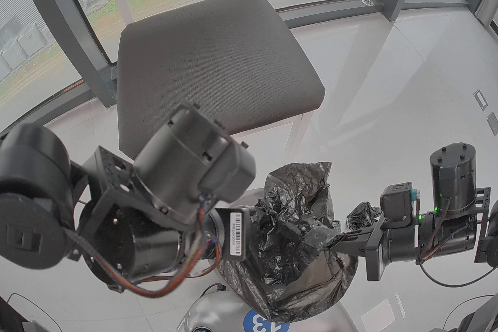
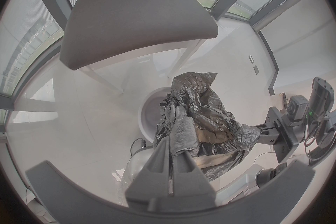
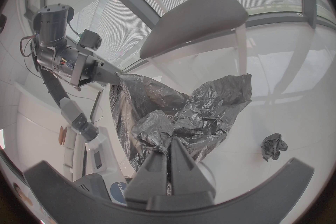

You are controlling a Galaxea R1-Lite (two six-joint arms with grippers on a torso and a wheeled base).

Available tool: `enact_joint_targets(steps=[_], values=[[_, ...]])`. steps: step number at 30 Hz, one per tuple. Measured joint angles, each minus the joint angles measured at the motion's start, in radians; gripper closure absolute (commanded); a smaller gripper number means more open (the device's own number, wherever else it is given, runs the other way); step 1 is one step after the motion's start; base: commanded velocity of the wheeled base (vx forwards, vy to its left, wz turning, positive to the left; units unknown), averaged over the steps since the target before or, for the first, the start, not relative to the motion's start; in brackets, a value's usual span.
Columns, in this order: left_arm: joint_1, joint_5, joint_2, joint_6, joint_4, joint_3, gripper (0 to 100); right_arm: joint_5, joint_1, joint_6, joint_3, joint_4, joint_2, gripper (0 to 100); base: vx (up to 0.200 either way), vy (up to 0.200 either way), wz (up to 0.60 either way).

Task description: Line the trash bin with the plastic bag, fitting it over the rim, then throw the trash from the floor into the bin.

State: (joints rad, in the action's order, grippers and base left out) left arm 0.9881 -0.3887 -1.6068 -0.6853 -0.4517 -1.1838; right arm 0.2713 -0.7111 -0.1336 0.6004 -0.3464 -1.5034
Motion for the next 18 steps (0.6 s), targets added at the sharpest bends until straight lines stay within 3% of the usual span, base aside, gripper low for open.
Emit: enact_joint_targets(steps=[8, 18], values=[[0.026, 0.020, 0.019, -0.028, 0.001, 0.031, 100, 0.001, -0.070, -0.079, -0.053, 0.011, -0.007, 100, 0.000, 0.000, 0.00], [-0.013, 0.054, -0.040, -0.027, 0.010, 0.035, 100, 0.002, -0.055, -0.088, -0.091, -0.006, -0.073, 100, 0.000, 0.000, 0.00]])
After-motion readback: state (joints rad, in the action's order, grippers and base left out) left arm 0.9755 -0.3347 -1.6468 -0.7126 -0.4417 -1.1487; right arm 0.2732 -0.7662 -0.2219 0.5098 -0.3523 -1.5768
